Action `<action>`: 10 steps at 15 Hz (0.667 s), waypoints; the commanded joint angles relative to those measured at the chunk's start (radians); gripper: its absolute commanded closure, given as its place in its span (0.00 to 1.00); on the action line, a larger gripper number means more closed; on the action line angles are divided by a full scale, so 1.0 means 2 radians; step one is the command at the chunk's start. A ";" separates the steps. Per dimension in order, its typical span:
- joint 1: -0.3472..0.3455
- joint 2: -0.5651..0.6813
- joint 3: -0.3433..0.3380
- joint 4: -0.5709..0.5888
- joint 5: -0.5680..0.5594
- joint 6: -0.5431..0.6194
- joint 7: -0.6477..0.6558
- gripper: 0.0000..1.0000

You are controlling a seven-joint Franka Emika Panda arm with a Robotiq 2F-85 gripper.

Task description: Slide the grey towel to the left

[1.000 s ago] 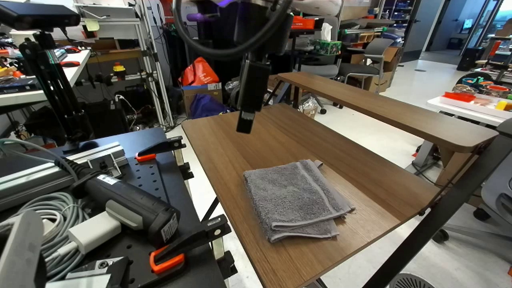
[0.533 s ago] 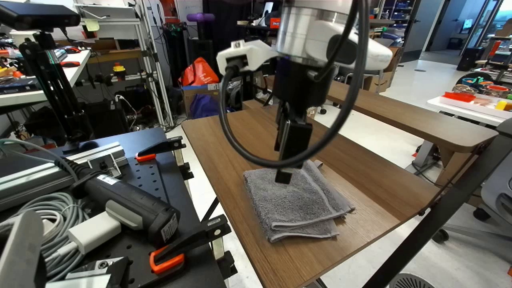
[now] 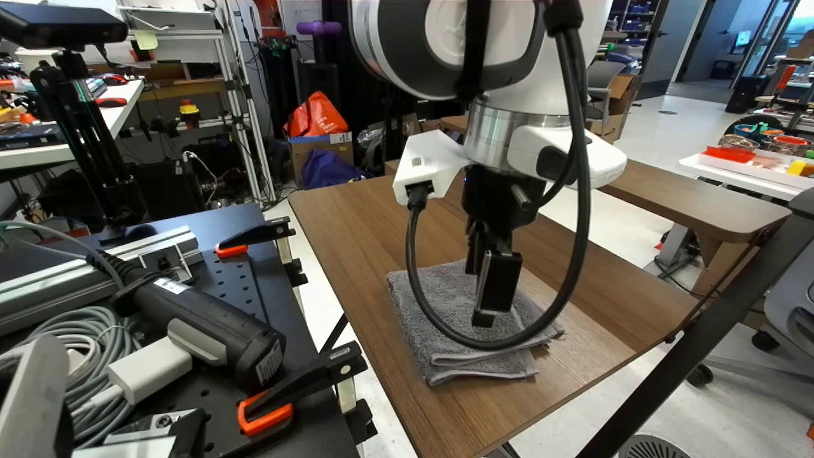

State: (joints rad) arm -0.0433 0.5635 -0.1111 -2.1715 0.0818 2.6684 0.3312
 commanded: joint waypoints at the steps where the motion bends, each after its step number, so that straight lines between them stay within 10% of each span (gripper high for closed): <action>1: 0.003 0.044 0.012 0.034 0.019 0.028 -0.007 0.00; 10: 0.052 0.102 0.041 0.090 0.007 0.020 -0.015 0.00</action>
State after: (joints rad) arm 0.0255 0.7198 -0.0480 -2.0440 0.0913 2.7122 0.3253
